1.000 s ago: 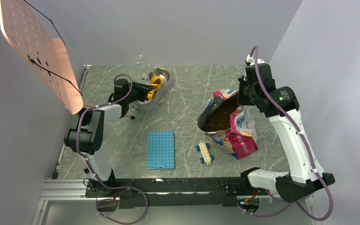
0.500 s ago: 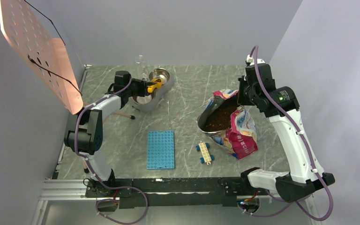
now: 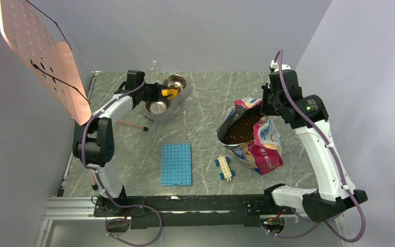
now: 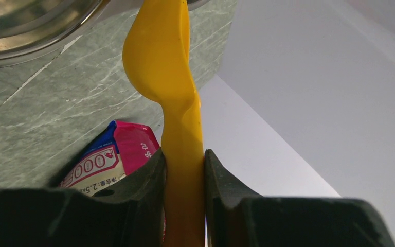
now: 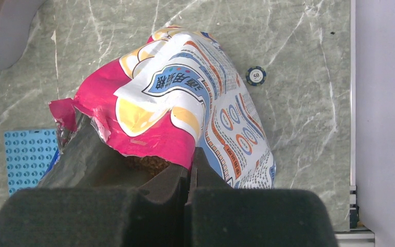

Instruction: Serve the pet food

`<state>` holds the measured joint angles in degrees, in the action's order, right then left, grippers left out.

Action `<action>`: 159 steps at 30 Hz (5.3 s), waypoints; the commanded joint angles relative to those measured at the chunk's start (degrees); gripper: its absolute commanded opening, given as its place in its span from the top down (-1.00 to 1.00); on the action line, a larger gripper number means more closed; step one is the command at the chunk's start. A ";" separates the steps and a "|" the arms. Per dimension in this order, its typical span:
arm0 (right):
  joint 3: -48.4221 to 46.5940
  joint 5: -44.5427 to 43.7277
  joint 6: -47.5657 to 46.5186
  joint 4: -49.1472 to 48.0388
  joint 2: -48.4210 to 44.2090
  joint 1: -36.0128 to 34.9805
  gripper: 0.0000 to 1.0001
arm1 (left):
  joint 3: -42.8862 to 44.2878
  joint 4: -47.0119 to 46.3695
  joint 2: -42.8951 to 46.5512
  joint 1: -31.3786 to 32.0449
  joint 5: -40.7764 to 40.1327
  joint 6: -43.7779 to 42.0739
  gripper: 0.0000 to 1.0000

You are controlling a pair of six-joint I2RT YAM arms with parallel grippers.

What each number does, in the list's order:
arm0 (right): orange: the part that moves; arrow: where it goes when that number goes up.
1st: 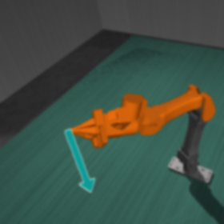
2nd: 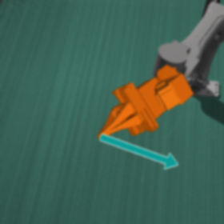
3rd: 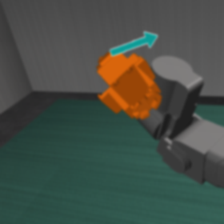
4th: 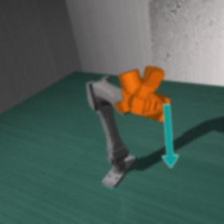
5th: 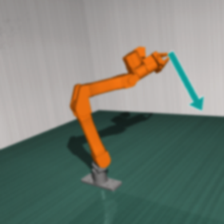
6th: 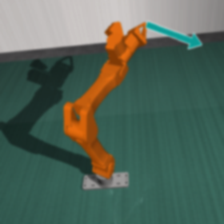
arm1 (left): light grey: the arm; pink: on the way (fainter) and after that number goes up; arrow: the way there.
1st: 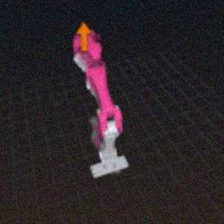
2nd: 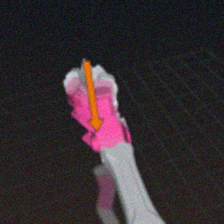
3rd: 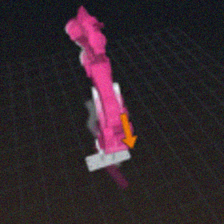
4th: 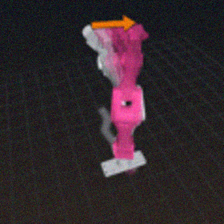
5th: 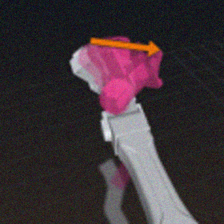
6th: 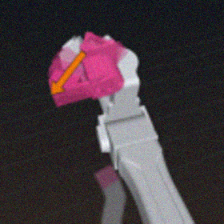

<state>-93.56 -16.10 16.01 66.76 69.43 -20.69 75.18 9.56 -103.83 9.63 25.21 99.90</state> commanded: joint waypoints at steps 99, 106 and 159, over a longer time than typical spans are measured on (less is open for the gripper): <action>0.92 6.15 4.11 -14.19 -8.81 -12.01 1.00 | 17.80 13.36 -7.94 42.27 8.30 -18.30 1.00; 2.42 4.06 2.62 -14.76 -10.61 -12.00 1.00 | 3.20 -8.41 4.01 42.18 6.27 -29.38 1.00; 2.48 -7.54 2.85 -14.56 -12.45 -11.91 1.00 | -17.16 -3.04 31.69 43.00 -1.68 -27.12 1.00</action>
<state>-85.65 -20.51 17.26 63.00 60.40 -32.67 58.19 8.25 -74.22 52.77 27.14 74.46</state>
